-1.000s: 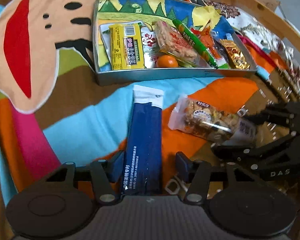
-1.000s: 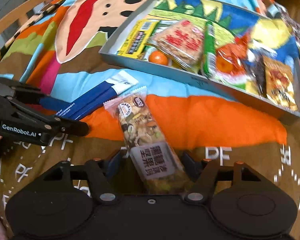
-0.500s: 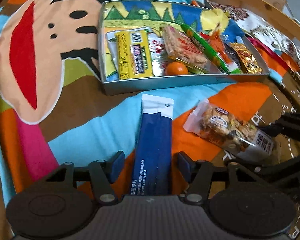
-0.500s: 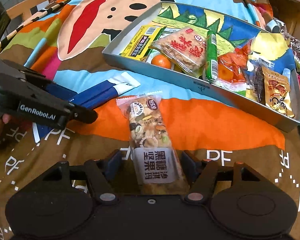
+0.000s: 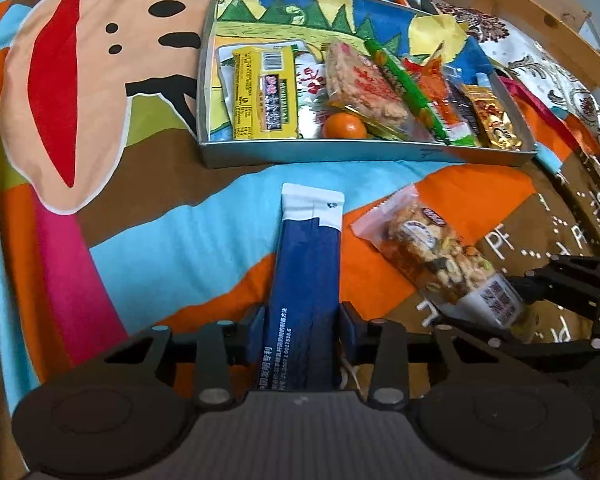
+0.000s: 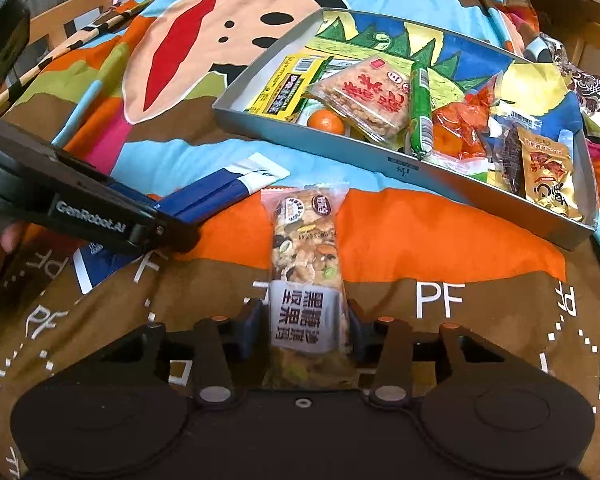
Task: Organize snacks
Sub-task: 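Close the left gripper on the blue tube packet while the right gripper holds the nut bar, then carry the blue packet and nut bar over the tray and lower them in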
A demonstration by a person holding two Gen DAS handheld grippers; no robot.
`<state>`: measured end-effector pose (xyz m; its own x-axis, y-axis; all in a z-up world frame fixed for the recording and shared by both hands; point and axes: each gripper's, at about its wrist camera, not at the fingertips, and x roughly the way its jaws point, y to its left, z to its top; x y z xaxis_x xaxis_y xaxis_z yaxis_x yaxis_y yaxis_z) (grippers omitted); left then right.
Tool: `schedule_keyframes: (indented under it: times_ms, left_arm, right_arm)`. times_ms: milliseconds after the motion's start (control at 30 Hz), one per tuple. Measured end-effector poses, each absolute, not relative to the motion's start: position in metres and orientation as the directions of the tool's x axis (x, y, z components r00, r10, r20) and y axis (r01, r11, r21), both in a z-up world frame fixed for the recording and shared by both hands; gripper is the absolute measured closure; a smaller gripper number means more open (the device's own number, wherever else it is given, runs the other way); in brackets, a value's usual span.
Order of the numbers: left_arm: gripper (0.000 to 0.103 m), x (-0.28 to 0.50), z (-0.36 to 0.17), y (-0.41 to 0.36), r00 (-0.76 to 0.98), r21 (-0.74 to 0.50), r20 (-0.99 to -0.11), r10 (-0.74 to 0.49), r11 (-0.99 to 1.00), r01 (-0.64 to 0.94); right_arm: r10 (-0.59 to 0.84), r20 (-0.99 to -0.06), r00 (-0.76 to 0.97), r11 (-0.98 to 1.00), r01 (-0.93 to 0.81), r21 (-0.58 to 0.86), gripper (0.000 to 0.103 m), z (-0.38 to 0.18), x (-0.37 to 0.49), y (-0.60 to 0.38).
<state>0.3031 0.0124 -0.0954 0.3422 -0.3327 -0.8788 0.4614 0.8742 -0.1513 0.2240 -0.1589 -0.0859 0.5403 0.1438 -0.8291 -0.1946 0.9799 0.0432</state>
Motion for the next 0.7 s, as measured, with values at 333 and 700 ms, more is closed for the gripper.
schedule_keyframes:
  times_ms: [333, 700]
  left_arm:
    - [0.062, 0.308, -0.102, 0.018, 0.334, -0.211, -0.872, -0.357, 0.891, 0.402]
    - [0.066, 0.284, -0.078, 0.02, 0.365, -0.285, -0.842, -0.398, 0.901, 0.327]
  right_arm:
    - [0.142, -0.814, 0.564, 0.987, -0.148, 0.07, 0.062, -0.087, 0.223, -0.16]
    - [0.059, -0.759, 0.649, 0.965, -0.232, -0.123, 0.063, -0.07, 0.203, -0.143]
